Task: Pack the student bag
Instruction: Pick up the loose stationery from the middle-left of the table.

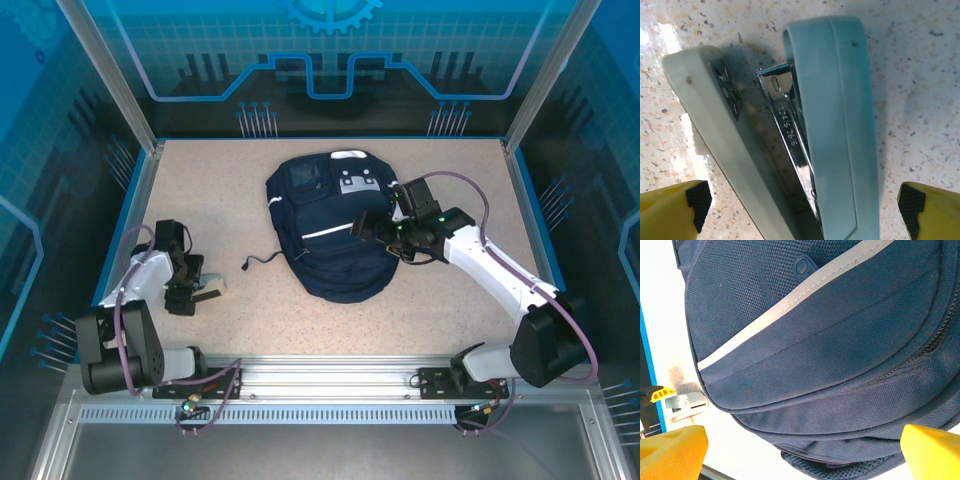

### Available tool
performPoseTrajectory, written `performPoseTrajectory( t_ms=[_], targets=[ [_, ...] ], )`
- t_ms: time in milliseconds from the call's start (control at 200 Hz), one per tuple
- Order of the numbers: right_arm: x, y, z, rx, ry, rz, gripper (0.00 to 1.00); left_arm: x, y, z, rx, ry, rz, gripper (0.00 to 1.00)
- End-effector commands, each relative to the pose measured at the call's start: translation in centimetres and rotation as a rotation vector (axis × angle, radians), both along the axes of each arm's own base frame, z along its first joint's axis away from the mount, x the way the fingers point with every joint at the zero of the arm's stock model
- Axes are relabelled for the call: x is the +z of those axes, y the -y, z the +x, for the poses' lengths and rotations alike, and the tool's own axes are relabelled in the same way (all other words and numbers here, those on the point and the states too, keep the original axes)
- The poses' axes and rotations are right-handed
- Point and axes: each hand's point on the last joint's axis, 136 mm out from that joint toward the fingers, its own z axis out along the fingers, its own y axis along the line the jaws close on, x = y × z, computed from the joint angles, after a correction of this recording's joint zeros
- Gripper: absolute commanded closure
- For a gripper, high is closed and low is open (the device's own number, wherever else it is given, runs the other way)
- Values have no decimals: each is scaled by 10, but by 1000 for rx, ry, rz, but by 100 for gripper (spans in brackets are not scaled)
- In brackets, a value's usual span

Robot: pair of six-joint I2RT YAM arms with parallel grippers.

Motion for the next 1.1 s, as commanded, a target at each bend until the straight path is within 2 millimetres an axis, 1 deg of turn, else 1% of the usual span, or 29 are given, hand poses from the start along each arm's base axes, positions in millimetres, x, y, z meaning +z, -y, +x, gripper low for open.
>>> performPoseTrajectory(
  t_ms=[0,160,340,440,485,585,765,1021,1091],
  targets=[
    [5,-4,-6,29,9,0,0,3,-8,4,39,-2,23,7],
    [6,-3,-6,22,7,0,0,-3,-9,8,32,15,21,22],
    [5,-2,-8,20,4,-4,0,-4,-8,9,14,26,21,31],
    [4,-3,-8,19,1,-4,0,-5,-5,12,-8,44,10,41],
    [5,-3,-8,19,2,0,0,-6,-4,13,-19,51,4,43],
    [6,-3,-8,19,5,-1,0,-7,-2,14,-38,58,-4,42],
    [6,-2,-8,15,5,-3,0,-11,-1,9,-50,29,-8,25],
    [7,-1,-10,13,5,-3,0,-18,0,13,-71,7,-21,25],
    [8,-1,-9,10,7,-2,0,-17,-1,15,-78,6,-17,30]
  ],
)
